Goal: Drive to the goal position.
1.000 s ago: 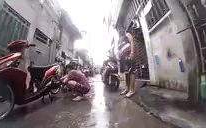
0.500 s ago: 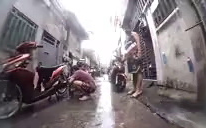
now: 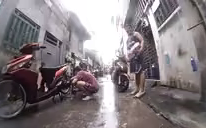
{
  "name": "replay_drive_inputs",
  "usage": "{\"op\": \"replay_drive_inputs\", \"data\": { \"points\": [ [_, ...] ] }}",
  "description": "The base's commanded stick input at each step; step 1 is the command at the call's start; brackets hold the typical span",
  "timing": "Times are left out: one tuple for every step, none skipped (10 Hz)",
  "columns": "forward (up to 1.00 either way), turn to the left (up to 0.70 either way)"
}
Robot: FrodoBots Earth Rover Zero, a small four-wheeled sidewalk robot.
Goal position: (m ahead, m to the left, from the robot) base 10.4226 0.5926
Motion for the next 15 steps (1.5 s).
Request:
{"op": "replay_drive_inputs", "data": {
  "points": [
    [0.0, 0.0],
    [0.58, 0.0],
    [0.99, 0.0],
    [0.99, 0.0],
    [0.74, 0.0],
    [0.19, 0.0],
    [0.02, 0.0],
    [0.0, 0.0],
    [0.0, 0.0],
    [0.0, 0.0],
    [0.0, 0.0],
    [0.0, 0.0],
    [0.0, 0.0],
    [0.0, -0.12],
    [0.0, -0.75]
  ]
}}
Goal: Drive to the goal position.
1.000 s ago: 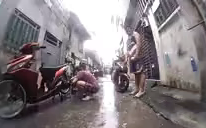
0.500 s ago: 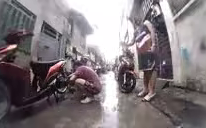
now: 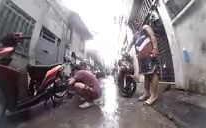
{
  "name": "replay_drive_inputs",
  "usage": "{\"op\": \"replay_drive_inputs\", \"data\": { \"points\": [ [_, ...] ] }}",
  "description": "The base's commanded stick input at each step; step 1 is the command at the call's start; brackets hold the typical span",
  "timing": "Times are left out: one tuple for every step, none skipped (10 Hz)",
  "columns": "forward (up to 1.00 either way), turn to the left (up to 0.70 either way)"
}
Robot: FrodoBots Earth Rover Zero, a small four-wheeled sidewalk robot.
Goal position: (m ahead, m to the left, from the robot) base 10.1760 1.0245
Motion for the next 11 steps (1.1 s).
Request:
{"op": "replay_drive_inputs", "data": {
  "points": [
    [0.0, -0.13],
    [0.0, 0.0],
    [0.0, 0.0],
    [0.0, 0.0],
    [0.0, 0.0],
    [0.0, 0.0],
    [0.0, 0.0],
    [0.0, 0.0],
    [0.0, 0.0],
    [0.0, 0.0],
    [0.89, 0.0]
  ]
}}
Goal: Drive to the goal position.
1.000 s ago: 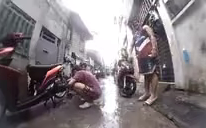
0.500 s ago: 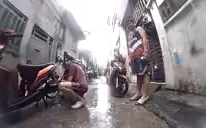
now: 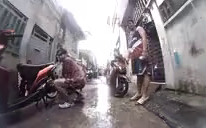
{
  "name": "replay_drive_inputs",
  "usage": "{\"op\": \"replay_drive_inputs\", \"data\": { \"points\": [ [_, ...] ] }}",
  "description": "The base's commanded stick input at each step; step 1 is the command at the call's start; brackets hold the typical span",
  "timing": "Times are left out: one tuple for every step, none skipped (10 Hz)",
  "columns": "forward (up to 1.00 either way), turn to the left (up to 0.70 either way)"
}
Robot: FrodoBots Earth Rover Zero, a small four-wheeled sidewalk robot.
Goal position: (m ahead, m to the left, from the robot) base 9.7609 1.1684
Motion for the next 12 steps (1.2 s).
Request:
{"op": "replay_drive_inputs", "data": {
  "points": [
    [0.99, 0.0],
    [0.99, 0.0],
    [0.99, 0.0],
    [0.99, 0.31],
    [0.79, 0.09],
    [0.25, 0.0],
    [0.0, 0.0],
    [0.0, 0.0],
    [0.0, 0.0],
    [0.0, 0.0],
    [0.0, 0.0],
    [0.0, 0.65]
  ]
}}
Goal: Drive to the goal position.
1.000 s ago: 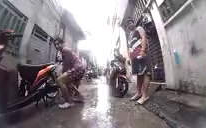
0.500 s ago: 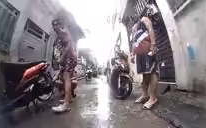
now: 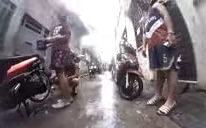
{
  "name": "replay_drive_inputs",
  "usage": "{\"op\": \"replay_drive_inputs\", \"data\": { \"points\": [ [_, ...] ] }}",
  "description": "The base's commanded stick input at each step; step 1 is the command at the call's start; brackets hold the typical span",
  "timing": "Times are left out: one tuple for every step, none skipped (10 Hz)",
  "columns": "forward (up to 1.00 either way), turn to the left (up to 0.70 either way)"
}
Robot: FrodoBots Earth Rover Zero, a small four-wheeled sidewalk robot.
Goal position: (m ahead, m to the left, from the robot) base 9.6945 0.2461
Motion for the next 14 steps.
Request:
{"op": "replay_drive_inputs", "data": {
  "points": [
    [0.0, 0.62],
    [0.0, 0.06],
    [0.37, 0.0],
    [0.99, 0.0],
    [0.99, 0.0],
    [0.99, 0.0],
    [0.99, 0.0],
    [0.99, 0.0],
    [0.99, 0.0],
    [0.99, 0.0],
    [0.99, 0.0],
    [0.99, 0.0],
    [0.99, 0.0],
    [0.99, 0.0]
  ]
}}
